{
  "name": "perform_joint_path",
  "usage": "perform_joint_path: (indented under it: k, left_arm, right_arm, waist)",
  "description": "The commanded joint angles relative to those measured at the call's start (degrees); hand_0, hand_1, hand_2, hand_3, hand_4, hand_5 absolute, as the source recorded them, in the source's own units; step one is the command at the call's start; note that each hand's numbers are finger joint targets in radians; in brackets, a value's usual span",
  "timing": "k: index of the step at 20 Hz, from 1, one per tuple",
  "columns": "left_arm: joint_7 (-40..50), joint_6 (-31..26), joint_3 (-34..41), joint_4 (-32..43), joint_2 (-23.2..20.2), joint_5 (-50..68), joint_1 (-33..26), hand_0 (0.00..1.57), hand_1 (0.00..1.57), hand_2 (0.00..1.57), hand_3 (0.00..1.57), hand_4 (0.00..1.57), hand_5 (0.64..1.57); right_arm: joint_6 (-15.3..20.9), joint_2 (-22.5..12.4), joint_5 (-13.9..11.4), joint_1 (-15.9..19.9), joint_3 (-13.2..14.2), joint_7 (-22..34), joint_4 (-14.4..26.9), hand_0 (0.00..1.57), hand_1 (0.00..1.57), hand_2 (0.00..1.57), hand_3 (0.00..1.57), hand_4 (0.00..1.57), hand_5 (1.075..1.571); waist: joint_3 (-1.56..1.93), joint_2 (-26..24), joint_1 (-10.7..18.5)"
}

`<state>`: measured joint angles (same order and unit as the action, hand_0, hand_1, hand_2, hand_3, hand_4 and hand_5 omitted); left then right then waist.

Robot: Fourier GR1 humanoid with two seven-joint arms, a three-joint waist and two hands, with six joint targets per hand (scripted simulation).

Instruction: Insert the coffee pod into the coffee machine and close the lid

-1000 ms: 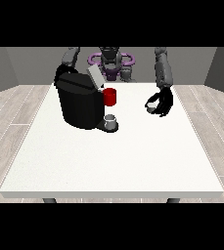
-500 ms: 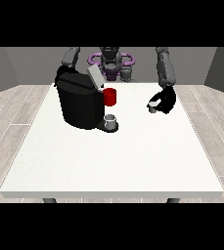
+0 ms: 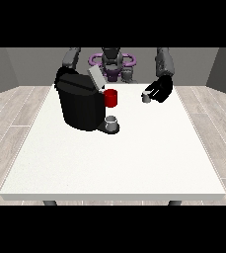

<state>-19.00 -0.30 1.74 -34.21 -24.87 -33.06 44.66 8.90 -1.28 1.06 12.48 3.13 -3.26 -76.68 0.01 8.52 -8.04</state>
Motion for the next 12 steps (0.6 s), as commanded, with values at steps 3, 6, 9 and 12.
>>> perform_joint_path:
  k: [3, 6, 9, 12]
  left_arm:
    - [0.96, -4.94, 0.55, -1.83, -2.95, -0.31, 7.16, 1.25, 1.25, 1.33, 1.29, 0.57, 1.571]
    - [1.07, -5.00, 0.57, -2.27, -0.57, -0.16, 4.85, 1.25, 1.25, 1.33, 1.28, 0.54, 1.571]
    - [3.52, -5.78, 1.33, -2.78, 0.33, 0.26, 7.28, 1.25, 1.25, 1.33, 1.28, 0.54, 1.571]
    - [7.91, -7.60, 1.63, -3.13, 0.16, -0.06, 12.08, 1.25, 1.25, 1.33, 1.28, 0.54, 1.571]
  right_arm:
    - [-0.32, 0.29, 0.04, 3.33, -0.04, -1.83, 2.16, 0.00, 0.00, 0.00, 0.00, 0.51, 1.571]
    - [-1.17, -0.25, -0.15, 0.43, -0.56, -1.58, 1.74, 0.00, 0.00, 0.00, 0.00, 0.46, 1.571]
    - [-1.78, 0.05, 1.02, 2.48, -0.37, 0.12, 1.87, 0.00, 0.00, 0.00, 0.00, 0.50, 1.571]
    - [-1.93, -0.32, 1.51, 5.03, 0.73, -1.42, 3.55, 0.00, 0.00, 0.00, 0.00, 0.48, 1.571]
  waist:
    - [0.00, 1.65, -1.39]
    - [-0.01, -1.39, -1.86]
    - [-0.01, -1.15, -2.10]
    - [0.01, 0.99, -2.94]
